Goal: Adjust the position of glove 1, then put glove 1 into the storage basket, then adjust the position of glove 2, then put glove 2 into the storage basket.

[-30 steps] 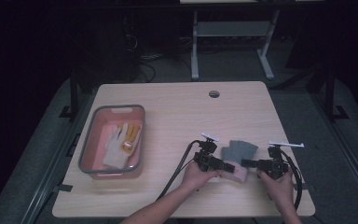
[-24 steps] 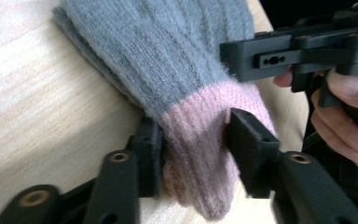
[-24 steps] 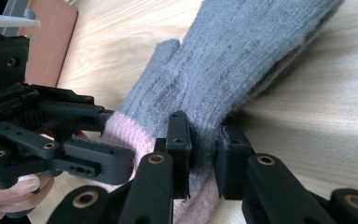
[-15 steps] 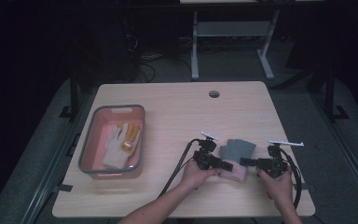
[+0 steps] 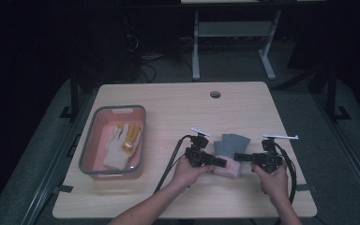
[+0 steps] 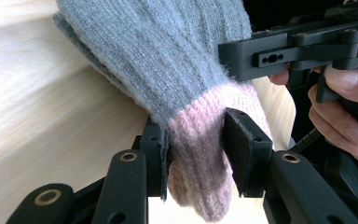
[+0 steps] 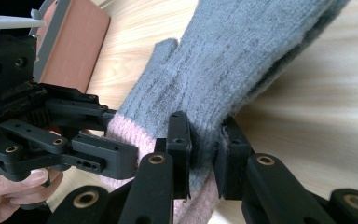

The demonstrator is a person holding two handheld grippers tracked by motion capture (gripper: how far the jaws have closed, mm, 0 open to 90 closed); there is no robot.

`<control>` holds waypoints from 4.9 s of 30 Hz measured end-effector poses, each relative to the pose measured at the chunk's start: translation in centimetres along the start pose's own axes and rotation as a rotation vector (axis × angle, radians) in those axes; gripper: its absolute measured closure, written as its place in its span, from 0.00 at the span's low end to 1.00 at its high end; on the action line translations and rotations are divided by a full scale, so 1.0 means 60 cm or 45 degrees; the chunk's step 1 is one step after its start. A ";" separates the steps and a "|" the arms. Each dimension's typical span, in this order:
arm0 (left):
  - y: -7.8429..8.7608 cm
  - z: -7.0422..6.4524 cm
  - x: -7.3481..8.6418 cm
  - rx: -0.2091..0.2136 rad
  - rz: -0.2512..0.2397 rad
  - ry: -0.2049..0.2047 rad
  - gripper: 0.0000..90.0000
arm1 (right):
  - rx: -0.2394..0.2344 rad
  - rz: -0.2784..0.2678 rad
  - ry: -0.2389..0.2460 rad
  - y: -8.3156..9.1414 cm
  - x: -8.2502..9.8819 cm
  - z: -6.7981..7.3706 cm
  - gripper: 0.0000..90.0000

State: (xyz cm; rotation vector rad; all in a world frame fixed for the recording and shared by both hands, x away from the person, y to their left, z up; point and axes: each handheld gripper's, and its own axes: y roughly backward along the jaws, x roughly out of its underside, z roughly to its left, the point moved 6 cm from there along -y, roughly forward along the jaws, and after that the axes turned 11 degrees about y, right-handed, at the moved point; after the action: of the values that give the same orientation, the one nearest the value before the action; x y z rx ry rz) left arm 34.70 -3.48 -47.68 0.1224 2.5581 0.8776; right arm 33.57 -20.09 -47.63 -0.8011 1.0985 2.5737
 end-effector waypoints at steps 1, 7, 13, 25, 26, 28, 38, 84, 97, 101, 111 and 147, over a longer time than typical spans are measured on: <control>0.005 0.001 -0.001 -0.001 -0.008 -0.004 0.69 | -0.005 0.001 0.011 -0.001 -0.002 0.003 0.86; 0.027 0.006 0.001 0.001 -0.021 0.006 0.69 | -0.023 0.011 0.036 -0.010 -0.013 0.023 0.86; 0.047 0.008 0.001 -0.005 -0.037 -0.001 0.68 | -0.045 0.005 0.052 -0.017 -0.021 0.038 0.86; 0.078 0.018 -0.001 -0.005 -0.070 0.013 0.68 | -0.064 0.021 0.082 -0.032 -0.040 0.065 0.86; 0.080 0.019 -0.001 -0.007 -0.069 0.012 0.68 | -0.072 0.021 0.085 -0.033 -0.042 0.067 0.86; 0.084 0.021 -0.001 -0.011 -0.070 0.009 0.68 | -0.075 0.027 0.082 -0.036 -0.044 0.070 0.86; 0.104 0.029 -0.003 -0.013 -0.093 0.013 0.68 | -0.078 0.047 0.114 -0.047 -0.057 0.086 0.86; 0.196 0.064 -0.011 -0.045 -0.169 0.039 0.68 | -0.140 0.098 0.191 -0.106 -0.110 0.157 0.86; 0.236 0.077 -0.007 -0.066 -0.200 0.033 0.68 | -0.167 0.119 0.228 -0.128 -0.125 0.189 0.86; 0.248 0.079 -0.008 -0.072 -0.212 0.032 0.68 | -0.178 0.118 0.239 -0.133 -0.132 0.199 0.86; 0.275 0.084 -0.004 -0.086 -0.247 0.042 0.68 | -0.188 0.132 0.270 -0.146 -0.143 0.225 0.86; 0.353 0.095 -0.008 -0.121 -0.320 0.052 0.68 | -0.237 0.152 0.318 -0.185 -0.181 0.286 0.86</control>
State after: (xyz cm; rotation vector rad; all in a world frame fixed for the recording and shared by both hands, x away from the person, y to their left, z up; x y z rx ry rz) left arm 36.41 16.50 -38.76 -0.2430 2.4930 0.9086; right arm 40.26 0.02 -38.30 -1.1615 1.0088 2.7635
